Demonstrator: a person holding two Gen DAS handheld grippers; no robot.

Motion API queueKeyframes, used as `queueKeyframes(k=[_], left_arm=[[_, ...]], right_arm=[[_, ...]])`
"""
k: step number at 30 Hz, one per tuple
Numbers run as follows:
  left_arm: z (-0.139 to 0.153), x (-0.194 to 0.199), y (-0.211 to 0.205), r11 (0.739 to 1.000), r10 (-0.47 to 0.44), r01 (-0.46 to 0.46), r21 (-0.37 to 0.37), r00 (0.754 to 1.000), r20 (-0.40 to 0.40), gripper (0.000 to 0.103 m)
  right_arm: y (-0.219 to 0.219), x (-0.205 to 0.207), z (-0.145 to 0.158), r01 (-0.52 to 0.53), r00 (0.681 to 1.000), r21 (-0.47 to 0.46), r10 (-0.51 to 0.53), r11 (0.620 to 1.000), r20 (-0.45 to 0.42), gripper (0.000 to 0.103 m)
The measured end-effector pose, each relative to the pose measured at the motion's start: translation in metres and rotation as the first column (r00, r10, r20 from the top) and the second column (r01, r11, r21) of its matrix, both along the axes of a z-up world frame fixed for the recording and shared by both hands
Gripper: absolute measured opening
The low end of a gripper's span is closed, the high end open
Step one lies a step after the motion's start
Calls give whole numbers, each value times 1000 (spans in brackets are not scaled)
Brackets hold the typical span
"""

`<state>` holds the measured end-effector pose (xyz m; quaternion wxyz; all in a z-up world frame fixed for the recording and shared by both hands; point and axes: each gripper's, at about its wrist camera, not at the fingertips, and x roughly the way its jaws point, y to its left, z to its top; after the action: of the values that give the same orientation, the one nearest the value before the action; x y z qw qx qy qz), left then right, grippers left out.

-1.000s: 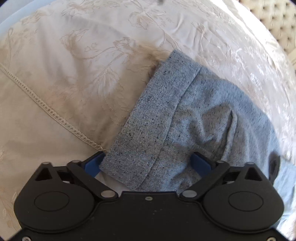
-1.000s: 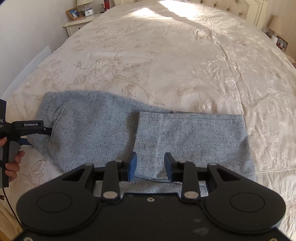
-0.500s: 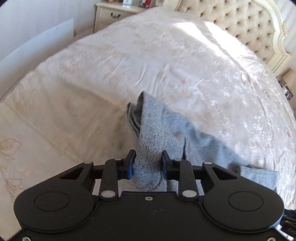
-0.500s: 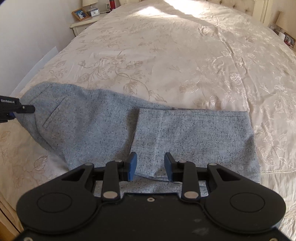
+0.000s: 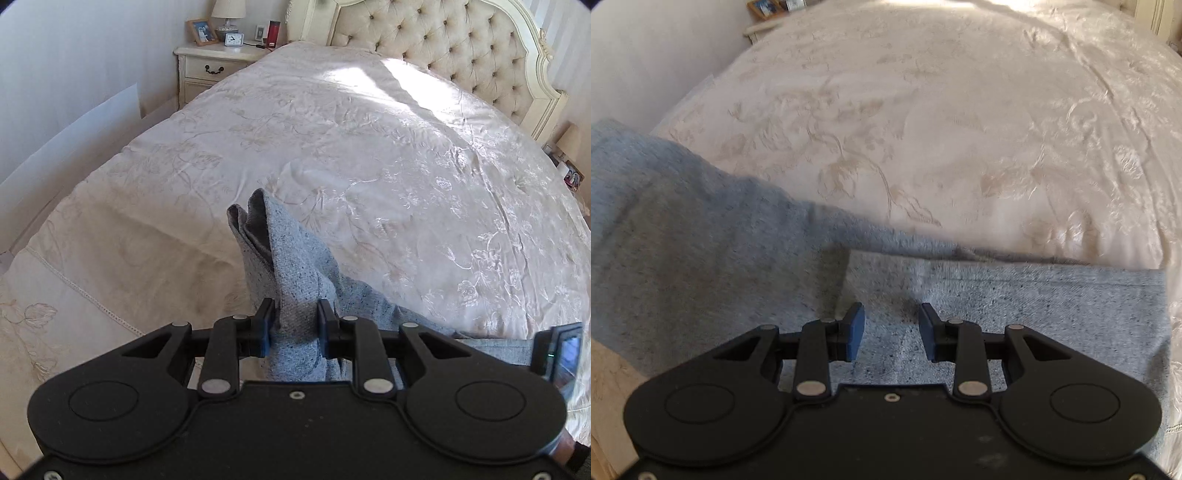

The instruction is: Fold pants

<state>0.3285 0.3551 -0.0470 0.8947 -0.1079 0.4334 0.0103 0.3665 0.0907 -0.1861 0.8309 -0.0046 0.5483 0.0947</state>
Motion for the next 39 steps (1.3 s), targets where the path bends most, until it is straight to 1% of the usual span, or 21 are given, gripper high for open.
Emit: queueKeyframes(k=[1,2,3,4,6,10,11,12,13,16,18,19,21,23,25,27,30,32,34,36,39], left_arm=[[2,0,-2,1000,-5,5,1,1000,3,30],[5,-1,-6,1000,-15,15,2,1000,7,29],[9,-2,-9,1000,-21,21,2,1000,10,29],[14,-3,-13,1000,-30,30,3,999,17,29],[24,-4,-23,999,-47,47,8,998,29,28],[51,-10,-61,994,-109,107,31,991,76,26],[58,-12,-74,991,-129,125,39,988,90,23],[65,-14,-87,988,-151,147,44,983,109,9],[72,-16,-102,983,-183,180,40,974,133,2],[83,-16,-154,966,-254,257,3,950,180,0],[78,-11,-193,941,-326,336,-28,929,177,0],[71,-9,-212,936,-340,351,-35,924,172,0],[55,-8,-239,929,-354,365,-60,924,144,1],[36,-8,-254,923,-367,375,-90,926,90,4],[19,-11,-256,927,-362,364,-85,931,38,5],[6,-15,-246,942,-332,331,-58,943,-10,13],[-10,-21,-215,969,-249,248,-14,966,-71,13],[-18,-21,-190,979,-200,203,22,975,-97,13],[-25,-20,-166,985,-150,159,65,982,-118,13],[-33,-15,-144,988,-109,122,92,985,-137,13],[-49,-1,-121,990,-63,81,111,985,-161,13]], right_arm=[[0,5,-11,-9,999,-14,9,1000,-34,33],[-2,7,-17,-19,999,-11,19,1000,-39,31],[-4,5,-17,-26,999,0,26,1000,-34,30],[-8,3,-13,-29,999,13,29,1000,-29,29],[-21,-4,2,-16,1000,37,16,999,0,30],[-70,-24,33,45,998,106,-50,993,48,32],[-83,-30,39,61,996,118,-69,991,57,32],[-96,-35,44,77,994,128,-86,989,65,32],[-109,-40,49,92,992,137,-102,986,69,32],[-147,-53,57,136,987,150,-148,979,70,33],[-174,-58,54,167,982,155,-178,974,60,33],[-184,-60,52,184,980,154,-194,971,52,33],[-202,-66,51,203,976,161,-213,966,43,35],[-212,-71,50,208,975,164,-217,964,44,36],[-217,-72,50,202,976,170,-213,964,48,36],[-219,-73,51,196,977,182,-209,964,53,36],[-209,-72,51,164,982,210,-179,964,58,38],[-194,-68,52,129,988,241,-145,962,53,38],[-178,-65,52,103,992,293,-120,951,43,39],[-161,-60,49,89,994,330,-105,940,31,38],[-132,-54,42,67,997,325,-71,943,2,38]])
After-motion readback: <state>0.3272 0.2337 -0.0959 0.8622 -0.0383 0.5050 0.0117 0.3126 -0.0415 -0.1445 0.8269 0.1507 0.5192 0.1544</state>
